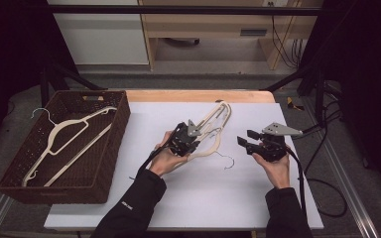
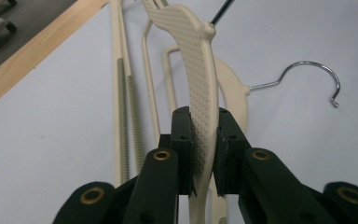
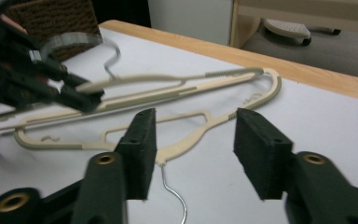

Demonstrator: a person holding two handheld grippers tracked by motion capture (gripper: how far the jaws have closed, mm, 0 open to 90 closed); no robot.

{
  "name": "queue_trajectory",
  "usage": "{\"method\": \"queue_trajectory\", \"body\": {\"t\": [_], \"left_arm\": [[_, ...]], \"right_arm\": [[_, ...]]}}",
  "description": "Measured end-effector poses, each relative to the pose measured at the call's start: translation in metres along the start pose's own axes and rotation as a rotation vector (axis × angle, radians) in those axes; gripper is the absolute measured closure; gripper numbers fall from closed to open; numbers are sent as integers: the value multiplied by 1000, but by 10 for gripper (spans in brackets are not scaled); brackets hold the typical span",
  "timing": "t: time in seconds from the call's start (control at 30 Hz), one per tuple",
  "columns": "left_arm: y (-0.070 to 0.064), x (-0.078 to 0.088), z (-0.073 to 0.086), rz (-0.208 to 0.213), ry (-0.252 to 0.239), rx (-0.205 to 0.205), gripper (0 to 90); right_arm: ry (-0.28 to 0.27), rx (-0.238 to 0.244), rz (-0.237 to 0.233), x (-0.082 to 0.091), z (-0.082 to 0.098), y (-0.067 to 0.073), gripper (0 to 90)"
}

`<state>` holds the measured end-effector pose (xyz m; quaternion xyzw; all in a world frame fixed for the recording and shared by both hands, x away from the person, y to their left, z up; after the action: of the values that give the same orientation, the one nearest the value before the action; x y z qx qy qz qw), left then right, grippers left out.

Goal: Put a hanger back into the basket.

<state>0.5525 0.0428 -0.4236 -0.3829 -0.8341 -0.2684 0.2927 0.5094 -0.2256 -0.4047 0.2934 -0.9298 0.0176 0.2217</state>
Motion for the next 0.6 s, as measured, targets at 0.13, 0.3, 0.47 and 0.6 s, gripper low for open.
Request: {"method": "queue_trajectory", "body": {"t": [0.13, 0.3, 0.47, 0.6], "left_arm": [[10, 7, 2, -40, -23, 41, 827], [24, 17, 6, -79, -19, 87, 852], [38, 26, 14, -88, -43, 158, 861], [44, 38, 19, -66, -66, 193, 861]], "right_arm": [[-13, -13, -18, 2, 5, 0, 353], [-28, -24, -5, 4, 9, -2, 261], [-28, -22, 10, 4, 10, -2, 234], [-28, -23, 13, 4, 10, -2, 230]]}}
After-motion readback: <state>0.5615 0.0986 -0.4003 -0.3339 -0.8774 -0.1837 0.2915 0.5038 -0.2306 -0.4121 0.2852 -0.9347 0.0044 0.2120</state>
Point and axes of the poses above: each handheld gripper's, and its own axes: x roughly backward along the jaws, z roughly out of its underside, y roughly to its left, the point moved 2 cm from there along -x, roughly forward along the jaws, and after that the axes turned 2 degrees about -x, right-handed, at the moved point
